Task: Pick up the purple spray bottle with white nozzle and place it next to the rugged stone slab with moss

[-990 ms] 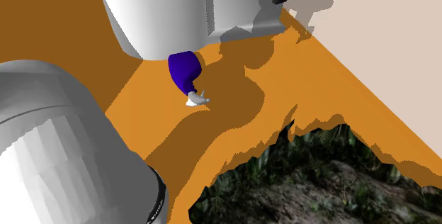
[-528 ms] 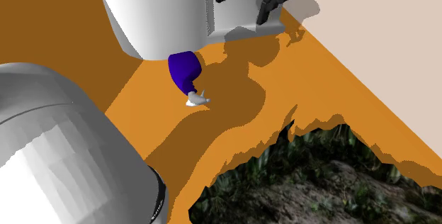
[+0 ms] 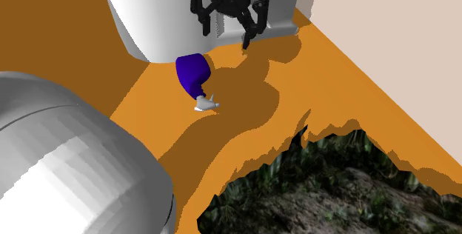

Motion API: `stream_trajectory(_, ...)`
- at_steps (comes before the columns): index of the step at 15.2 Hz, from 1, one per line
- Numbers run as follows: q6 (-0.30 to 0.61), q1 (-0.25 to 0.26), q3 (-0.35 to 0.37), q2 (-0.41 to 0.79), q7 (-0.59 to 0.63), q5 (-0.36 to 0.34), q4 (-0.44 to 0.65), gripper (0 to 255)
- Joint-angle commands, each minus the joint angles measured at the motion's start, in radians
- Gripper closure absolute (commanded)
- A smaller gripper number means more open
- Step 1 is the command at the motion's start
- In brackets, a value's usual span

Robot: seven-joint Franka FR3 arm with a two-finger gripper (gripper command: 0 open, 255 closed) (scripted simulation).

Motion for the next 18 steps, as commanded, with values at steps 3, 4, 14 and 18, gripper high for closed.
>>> stream_trajectory(3,0.136,0.076,0.024,0.071,-0.101,0.018,-0.065,0)
stream_trajectory(4,0.170,0.095,0.030,0.090,-0.125,0.023,-0.080,0)
stream_trajectory(14,0.514,0.279,0.098,0.326,-0.355,0.078,-0.189,0)
stream_trajectory(18,0.594,0.285,0.102,0.393,-0.361,0.090,-0.202,0)
